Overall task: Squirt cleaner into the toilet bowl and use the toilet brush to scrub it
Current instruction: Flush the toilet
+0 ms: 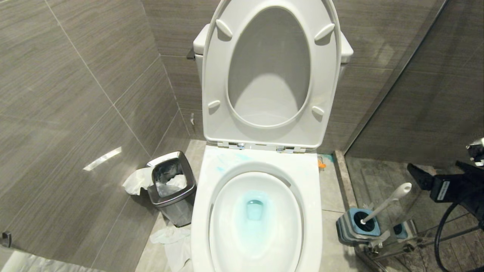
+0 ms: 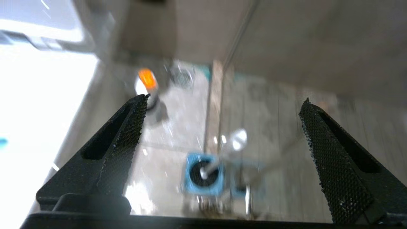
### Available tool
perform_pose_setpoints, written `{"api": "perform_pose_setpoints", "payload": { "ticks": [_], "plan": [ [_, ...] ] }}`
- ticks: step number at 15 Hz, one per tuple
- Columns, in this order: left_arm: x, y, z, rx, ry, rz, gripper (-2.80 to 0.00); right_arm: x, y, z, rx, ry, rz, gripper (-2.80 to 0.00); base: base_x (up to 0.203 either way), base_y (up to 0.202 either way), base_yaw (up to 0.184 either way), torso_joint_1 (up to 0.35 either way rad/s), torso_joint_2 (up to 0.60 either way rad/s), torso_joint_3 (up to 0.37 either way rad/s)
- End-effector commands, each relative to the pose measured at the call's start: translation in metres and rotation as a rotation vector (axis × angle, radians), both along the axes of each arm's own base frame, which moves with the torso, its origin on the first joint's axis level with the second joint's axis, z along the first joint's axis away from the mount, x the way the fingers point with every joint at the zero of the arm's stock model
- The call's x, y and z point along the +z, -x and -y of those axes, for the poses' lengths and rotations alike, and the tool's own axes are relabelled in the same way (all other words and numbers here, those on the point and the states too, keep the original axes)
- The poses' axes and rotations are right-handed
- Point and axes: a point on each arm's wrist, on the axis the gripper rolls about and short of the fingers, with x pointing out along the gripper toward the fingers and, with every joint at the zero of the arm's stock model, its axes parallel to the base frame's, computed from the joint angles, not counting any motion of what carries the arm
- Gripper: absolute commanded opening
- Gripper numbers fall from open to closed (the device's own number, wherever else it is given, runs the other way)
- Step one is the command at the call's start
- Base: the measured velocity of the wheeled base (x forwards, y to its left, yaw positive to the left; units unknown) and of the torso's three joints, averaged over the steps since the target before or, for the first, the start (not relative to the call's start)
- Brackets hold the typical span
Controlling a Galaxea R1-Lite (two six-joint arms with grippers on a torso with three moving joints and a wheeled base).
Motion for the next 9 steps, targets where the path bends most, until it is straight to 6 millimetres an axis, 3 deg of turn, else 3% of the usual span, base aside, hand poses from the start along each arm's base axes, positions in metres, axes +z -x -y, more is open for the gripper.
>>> {"api": "perform_pose_setpoints", "payload": {
  "ticks": [1,8,9],
  "plan": [
    [0.0,0.0,0.0,0.0,0.0,-0.001,-2.8,0.019,0.012,-0.001,0.022,0.008,0.092,0.0,0.0,0.0,0.0,0.0,0.0,0.0],
    [0.0,0.0,0.0,0.0,0.0,-0.001,-2.8,0.036,0.042,-0.005,0.097,0.011,0.156,0.0,0.0,0.0,0.0,0.0,0.0,0.0],
    [0.0,0.0,0.0,-0.001,0.0,-0.001,-2.8,0.035,0.045,-0.006,0.107,0.008,0.146,-2.8,0.0,0.0,0.0,0.0,0.0,0.0]
  ]
}}
